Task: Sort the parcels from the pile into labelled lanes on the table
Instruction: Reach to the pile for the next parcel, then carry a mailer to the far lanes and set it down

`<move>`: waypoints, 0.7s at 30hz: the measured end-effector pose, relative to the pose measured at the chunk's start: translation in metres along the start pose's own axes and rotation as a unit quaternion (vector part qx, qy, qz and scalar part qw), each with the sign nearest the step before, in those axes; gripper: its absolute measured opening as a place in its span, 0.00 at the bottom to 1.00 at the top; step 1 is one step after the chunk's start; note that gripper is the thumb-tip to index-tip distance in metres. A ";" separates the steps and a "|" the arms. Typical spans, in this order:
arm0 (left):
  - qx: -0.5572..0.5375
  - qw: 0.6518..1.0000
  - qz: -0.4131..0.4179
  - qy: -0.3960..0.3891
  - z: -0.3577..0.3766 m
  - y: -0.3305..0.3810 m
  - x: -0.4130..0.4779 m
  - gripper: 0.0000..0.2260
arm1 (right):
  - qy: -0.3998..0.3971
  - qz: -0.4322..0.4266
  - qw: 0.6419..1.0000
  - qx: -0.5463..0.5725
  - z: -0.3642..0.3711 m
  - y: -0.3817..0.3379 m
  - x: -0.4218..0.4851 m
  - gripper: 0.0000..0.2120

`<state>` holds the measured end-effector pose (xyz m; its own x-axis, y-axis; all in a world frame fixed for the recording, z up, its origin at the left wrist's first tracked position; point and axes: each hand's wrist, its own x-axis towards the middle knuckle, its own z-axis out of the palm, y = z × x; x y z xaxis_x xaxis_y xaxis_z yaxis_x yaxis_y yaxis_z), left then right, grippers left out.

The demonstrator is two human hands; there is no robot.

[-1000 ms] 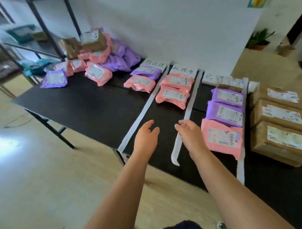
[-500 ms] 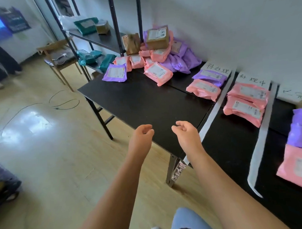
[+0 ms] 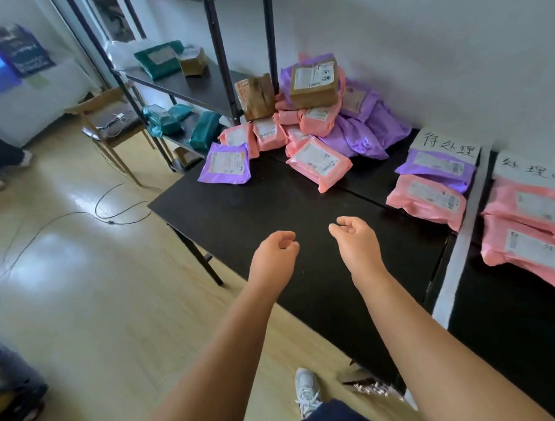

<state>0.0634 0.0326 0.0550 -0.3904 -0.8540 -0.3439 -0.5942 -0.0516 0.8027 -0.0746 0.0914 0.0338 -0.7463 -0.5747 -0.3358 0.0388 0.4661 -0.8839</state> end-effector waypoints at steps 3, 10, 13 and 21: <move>0.014 1.000 -0.005 0.003 -0.014 0.010 0.041 0.15 | -0.005 0.011 1.000 -0.001 0.023 -0.019 0.035 0.18; -0.002 1.000 -0.010 -0.020 -0.019 0.021 0.122 0.14 | 0.005 0.035 0.999 -0.018 0.048 -0.037 0.090 0.17; -0.016 0.999 -0.011 -0.050 -0.015 0.029 0.162 0.14 | 0.023 0.063 0.997 -0.029 0.050 -0.043 0.117 0.18; 0.066 0.987 0.032 -0.144 -0.014 0.051 0.280 0.17 | 0.121 0.127 0.984 -0.023 0.066 -0.066 0.185 0.21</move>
<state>-0.0664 -0.2167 0.0061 -0.6025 -0.6700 -0.4338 -0.6403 0.0813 0.7638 -0.1713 -0.0902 0.0084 -0.8537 -0.2611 -0.4507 0.2178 0.6071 -0.7642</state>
